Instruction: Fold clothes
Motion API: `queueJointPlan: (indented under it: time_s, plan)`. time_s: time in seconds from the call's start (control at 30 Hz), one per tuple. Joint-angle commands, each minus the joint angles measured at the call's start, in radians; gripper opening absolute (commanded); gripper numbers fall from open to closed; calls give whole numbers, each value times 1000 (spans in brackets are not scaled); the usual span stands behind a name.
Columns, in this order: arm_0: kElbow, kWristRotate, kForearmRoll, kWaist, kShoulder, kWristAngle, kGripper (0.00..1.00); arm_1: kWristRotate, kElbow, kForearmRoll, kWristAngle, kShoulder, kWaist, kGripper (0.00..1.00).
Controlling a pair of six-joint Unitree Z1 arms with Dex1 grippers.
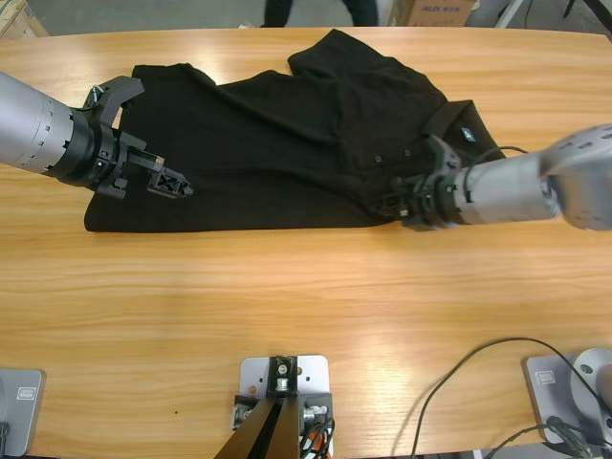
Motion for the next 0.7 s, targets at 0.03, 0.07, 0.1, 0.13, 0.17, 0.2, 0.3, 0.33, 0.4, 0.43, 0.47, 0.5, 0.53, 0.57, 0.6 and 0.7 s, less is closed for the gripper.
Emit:
queueJointPlan:
  time_s: [0.03,0.07,0.1,0.13,0.17,0.2,0.3,0.33,0.4,0.43,0.47,0.5,0.53,0.57,0.6,0.7]
  plan:
    - [28,-8,3,-16,43,-25,977,-46,-120,480,-263,-356,21,1000]
    - [28,-8,2,-18,45,-25,977,-78,-145,509,-263,-368,21,999]
    - [28,-9,2,-19,46,-25,977,-107,-162,525,-262,-369,21,983]
    - [28,-9,2,-20,46,-25,977,-132,-168,530,-258,-363,19,936]
    - [28,-10,2,-20,46,-25,977,-155,-169,526,-240,-357,3,843]
    - [28,-11,2,-20,44,-25,977,-187,-169,513,-200,-342,-25,761]
    - [29,-11,2,-20,42,-25,977,-319,-154,415,-75,-267,-153,521]
    - [28,-12,2,-20,41,-25,977,-370,-138,378,-42,-241,-202,424]
    - [28,-12,2,-21,40,-25,977,-474,-123,334,3,-170,-293,351]
    - [28,-12,2,-22,39,-25,977,-508,-119,316,23,-139,-329,339]
    - [29,-12,2,-23,37,-25,977,-534,-118,302,44,-114,-359,316]
    - [28,-12,3,-23,36,-25,977,-550,-118,292,63,-91,-382,315]
    - [28,-12,3,-23,35,-25,977,-558,-115,289,77,-75,-398,315]
    - [28,-12,3,-23,35,-25,977,-560,-109,289,83,-72,-408,315]
    - [28,-12,3,-23,34,-25,977,-556,-101,289,92,-79,-411,316]
    - [29,-12,3,-23,35,-25,977,-536,-71,289,96,-109,-416,318]
